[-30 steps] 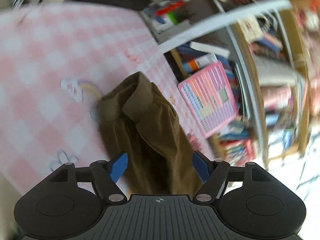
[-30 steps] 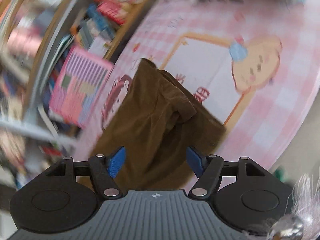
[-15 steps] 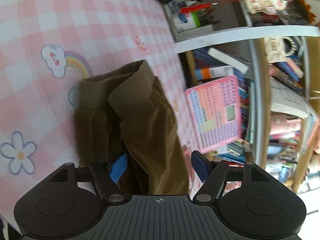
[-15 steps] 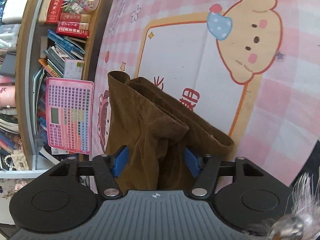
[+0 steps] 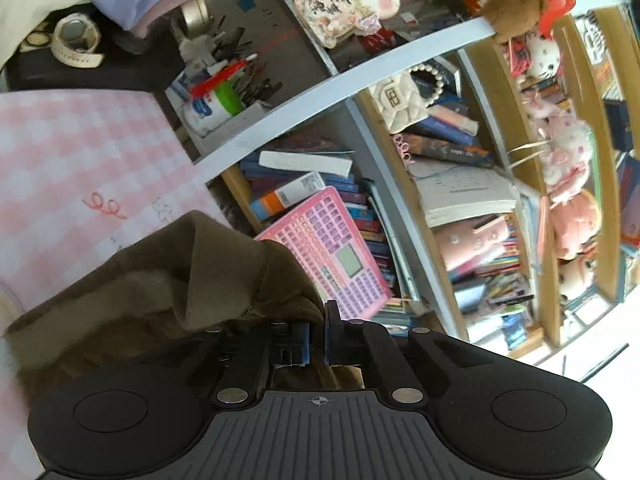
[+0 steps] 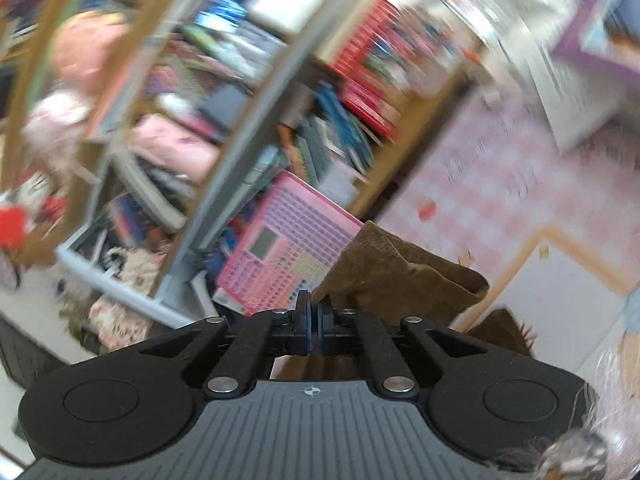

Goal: Fold clothes
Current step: 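Lift the garment with both tools and fold it lengthwise over itself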

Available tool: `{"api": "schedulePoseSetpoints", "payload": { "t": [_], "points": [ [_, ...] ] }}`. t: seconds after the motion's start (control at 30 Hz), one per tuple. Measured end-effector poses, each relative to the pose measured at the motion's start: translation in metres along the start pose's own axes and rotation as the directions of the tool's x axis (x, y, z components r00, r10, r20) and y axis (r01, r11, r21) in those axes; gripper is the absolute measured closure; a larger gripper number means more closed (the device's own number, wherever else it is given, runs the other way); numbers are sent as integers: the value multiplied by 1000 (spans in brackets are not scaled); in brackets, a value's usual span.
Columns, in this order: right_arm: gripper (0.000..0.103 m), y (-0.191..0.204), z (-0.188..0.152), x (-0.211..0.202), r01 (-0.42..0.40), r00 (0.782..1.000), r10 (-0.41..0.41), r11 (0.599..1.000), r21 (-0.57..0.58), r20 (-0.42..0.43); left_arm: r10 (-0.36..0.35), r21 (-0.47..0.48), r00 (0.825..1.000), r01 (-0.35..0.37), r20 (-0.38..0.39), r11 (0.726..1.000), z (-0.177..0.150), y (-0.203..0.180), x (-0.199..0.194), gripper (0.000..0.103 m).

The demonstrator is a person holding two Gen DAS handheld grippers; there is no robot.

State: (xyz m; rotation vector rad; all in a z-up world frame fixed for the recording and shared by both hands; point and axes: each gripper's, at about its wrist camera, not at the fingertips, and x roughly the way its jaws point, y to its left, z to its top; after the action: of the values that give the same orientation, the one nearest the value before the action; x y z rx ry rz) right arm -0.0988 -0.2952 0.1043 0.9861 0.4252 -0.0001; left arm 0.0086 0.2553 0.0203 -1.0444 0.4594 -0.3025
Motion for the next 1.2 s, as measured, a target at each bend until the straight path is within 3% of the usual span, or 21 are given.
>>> {"api": "schedulePoseSetpoints", "payload": {
  "t": [0.1, 0.17, 0.23, 0.3, 0.4, 0.5, 0.57, 0.6, 0.63, 0.7, 0.8, 0.83, 0.9, 1.07, 1.13, 1.2],
  "points": [
    [100, -38, -34, -4, 130, 986, -122, 990, 60, -116, 152, -120, 984, -163, -94, 979, -24, 53, -9, 98],
    [100, -81, -66, 7, 277, 942, -239, 950, 144, -234, 244, -189, 956, -273, -165, 943, -41, 89, -15, 98],
    [100, -109, -86, 13, 355, 911, -287, 912, 207, -296, 285, -246, 941, -324, -182, 914, -52, 108, -19, 98],
    [100, -115, -89, 17, 368, 906, -298, 905, 214, -300, 279, -224, 944, -314, -176, 922, -51, 104, -17, 98],
    [100, -87, -65, 27, 289, 939, -253, 948, 136, -232, 241, -143, 958, -263, -154, 954, -35, 81, -3, 98],
    [100, -42, -35, 22, 154, 983, -148, 987, 47, -113, 127, -51, 986, -133, -105, 990, -16, 36, 0, 98],
    [100, -24, -27, 4, 88, 995, -88, 996, 1, -48, 40, -6, 996, -40, -80, 999, -11, 18, -9, 98],
    [100, -20, -27, -4, 76, 997, -76, 997, -12, -29, 30, 0, 996, -30, -79, 1000, -13, 20, -16, 98],
    [100, -24, -30, -9, 89, 995, -89, 996, -12, -33, 23, 4, 997, -22, -79, 1000, -15, 23, -23, 97],
    [100, -48, -47, -10, 176, 980, -174, 984, 7, -95, 131, -67, 982, -141, -134, 988, -28, 56, -22, 97],
    [100, -91, -81, 7, 365, 906, -356, 931, -6, -230, 265, -142, 941, -297, -209, 944, -48, 99, -20, 98],
    [100, -100, -90, 12, 402, 886, -392, 916, -12, -249, 286, -141, 935, -318, -209, 938, -53, 105, -19, 98],
    [100, -112, -103, 17, 432, 872, -418, 902, -1, -254, 289, -153, 940, -317, -181, 936, -60, 108, -23, 97],
    [100, -111, -102, 21, 417, 880, -408, 909, -14, -242, 279, -101, 943, -300, -184, 949, -53, 93, -13, 97],
    [100, -98, -94, 22, 384, 899, -383, 923, -36, -214, 251, -59, 951, -265, -179, 962, -46, 80, -11, 98],
    [100, -79, -84, 15, 325, 931, -329, 944, -50, -161, 202, -11, 966, -207, -162, 978, -39, 62, -10, 98]
  ]
}}
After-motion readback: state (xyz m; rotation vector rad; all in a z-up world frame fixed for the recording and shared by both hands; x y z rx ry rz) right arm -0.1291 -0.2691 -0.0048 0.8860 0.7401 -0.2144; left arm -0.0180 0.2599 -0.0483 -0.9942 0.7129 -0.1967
